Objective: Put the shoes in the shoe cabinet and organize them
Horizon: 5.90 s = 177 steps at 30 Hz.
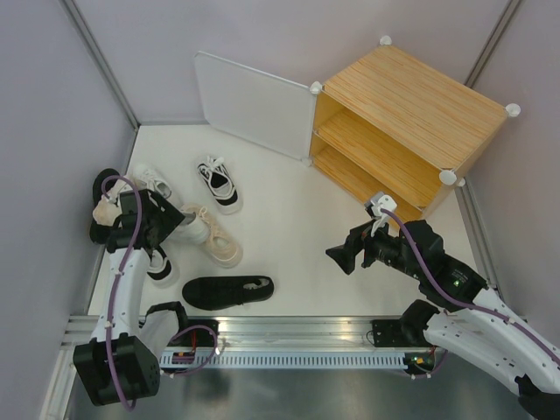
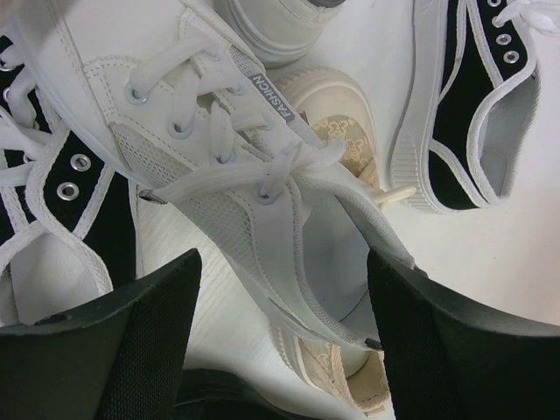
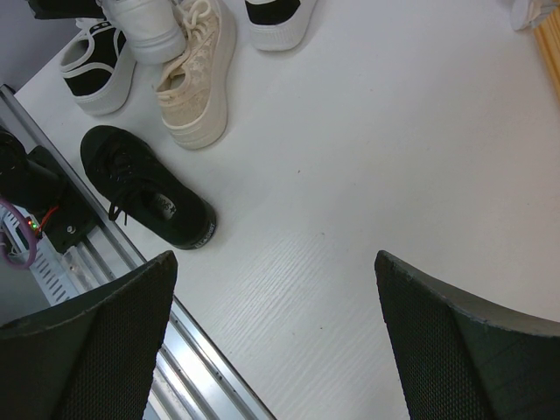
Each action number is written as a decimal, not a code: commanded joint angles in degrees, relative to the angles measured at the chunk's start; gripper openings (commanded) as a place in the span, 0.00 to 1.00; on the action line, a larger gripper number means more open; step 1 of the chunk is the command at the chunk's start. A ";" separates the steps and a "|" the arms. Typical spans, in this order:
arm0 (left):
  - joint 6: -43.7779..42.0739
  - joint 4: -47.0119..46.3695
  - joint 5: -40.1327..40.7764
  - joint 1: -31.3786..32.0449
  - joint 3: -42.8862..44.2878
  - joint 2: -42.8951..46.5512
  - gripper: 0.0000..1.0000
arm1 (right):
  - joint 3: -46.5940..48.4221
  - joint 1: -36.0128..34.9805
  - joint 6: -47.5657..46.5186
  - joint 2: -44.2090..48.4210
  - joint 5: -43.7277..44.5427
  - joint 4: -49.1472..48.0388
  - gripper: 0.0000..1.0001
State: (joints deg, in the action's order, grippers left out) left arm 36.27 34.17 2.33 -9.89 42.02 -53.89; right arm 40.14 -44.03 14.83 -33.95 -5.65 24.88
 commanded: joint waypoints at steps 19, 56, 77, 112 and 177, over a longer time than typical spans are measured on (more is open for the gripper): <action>-2.17 1.07 -1.89 -0.13 -0.36 1.24 0.75 | -1.03 -0.18 -0.94 -0.15 -1.20 -1.06 0.97; -4.98 2.21 -4.26 -0.04 1.92 2.91 0.02 | -2.26 -0.18 -0.68 -0.06 -1.38 -2.03 0.97; -7.53 0.63 -13.57 9.18 10.44 0.63 0.02 | -1.65 -0.18 -0.86 0.56 -0.85 -1.51 0.97; -17.55 -26.07 -23.15 53.39 25.13 -36.80 0.02 | 1.43 -0.27 7.14 3.54 18.65 5.43 0.97; -17.99 -2.80 8.83 18.42 9.57 3.70 0.98 | 9.77 -16.88 12.69 -40.84 22.79 5.60 0.73</action>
State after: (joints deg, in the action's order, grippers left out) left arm 20.43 33.67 9.85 8.47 51.53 -51.00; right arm 45.23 -60.60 30.02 -74.37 13.41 30.09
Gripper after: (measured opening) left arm 0.980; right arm 0.731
